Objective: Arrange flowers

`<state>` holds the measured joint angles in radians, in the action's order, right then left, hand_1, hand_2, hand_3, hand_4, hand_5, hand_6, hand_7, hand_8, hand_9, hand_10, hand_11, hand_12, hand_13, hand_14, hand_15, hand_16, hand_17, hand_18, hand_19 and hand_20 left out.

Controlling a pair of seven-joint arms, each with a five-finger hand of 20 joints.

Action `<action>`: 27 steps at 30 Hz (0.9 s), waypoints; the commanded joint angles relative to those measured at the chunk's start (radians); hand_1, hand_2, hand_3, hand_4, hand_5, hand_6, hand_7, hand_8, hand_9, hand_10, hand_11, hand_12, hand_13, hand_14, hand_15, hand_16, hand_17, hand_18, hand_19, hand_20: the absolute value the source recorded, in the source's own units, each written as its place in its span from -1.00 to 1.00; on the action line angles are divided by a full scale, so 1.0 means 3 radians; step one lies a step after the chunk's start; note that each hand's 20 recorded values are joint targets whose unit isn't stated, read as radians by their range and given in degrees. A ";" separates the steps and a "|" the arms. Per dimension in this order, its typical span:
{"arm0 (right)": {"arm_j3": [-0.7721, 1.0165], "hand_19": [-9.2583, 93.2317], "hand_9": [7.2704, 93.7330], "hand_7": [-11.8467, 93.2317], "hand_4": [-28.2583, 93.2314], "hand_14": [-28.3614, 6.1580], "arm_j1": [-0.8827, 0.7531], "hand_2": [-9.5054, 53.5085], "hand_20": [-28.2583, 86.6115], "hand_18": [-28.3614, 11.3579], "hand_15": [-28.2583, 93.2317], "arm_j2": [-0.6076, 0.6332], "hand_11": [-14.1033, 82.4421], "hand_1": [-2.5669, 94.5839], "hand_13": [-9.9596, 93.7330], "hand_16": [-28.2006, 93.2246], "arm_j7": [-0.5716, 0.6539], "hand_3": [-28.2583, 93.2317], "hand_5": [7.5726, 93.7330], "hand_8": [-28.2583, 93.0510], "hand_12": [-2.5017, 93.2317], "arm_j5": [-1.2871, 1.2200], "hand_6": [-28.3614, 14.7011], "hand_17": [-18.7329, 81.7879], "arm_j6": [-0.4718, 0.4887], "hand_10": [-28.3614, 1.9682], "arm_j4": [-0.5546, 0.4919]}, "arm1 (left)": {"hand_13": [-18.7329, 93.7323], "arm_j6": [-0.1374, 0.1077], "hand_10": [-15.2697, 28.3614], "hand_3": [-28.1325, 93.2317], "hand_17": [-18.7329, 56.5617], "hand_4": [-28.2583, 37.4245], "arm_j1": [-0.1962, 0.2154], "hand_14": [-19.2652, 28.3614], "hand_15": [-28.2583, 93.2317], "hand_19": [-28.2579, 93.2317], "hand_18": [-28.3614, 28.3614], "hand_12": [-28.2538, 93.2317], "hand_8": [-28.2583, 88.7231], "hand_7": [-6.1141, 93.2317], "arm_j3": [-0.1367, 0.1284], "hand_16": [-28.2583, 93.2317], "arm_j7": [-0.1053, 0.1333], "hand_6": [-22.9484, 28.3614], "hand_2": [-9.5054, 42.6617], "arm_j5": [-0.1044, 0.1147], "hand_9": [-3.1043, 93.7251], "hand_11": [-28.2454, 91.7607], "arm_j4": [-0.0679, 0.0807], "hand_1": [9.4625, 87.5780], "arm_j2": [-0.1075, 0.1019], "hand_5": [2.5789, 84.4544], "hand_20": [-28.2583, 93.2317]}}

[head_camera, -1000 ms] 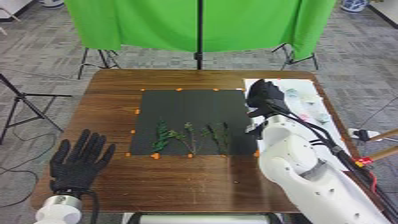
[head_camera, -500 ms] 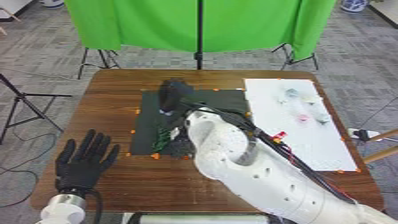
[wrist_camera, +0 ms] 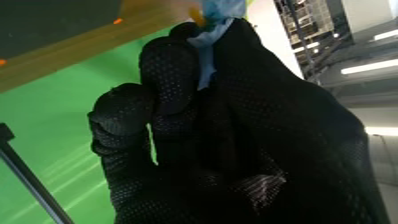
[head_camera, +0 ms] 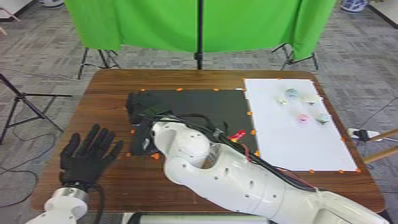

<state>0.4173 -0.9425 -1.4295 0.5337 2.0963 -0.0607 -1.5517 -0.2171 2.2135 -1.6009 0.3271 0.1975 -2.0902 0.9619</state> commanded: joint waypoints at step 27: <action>-0.0071 0.89 0.57 0.05 -1.00 0.29 -0.0181 -1.00 0.20 -0.67 0.35 -0.0212 -0.32 0.39 0.47 0.27 0.0117 0.61 0.36 -0.35 0.06 0.0571 0.27 0.14 0.0128 0.13 0.0346 | -0.08 0.0216 0.39 0.68 -0.62 -1.00 0.0143 0.45 0.17 0.10 0.53 -0.33 -0.72 -0.46 -0.0235 -0.63 0.0164 0.15 -0.11 0.0138 -0.11 -0.08 -0.0092 -0.50 -0.0014 -0.02 -0.23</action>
<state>0.4026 -0.9951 -1.4881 0.5533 2.2336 -0.0023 -1.4666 -0.1702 2.2398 -1.6754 0.3705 0.2274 -2.1188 0.9556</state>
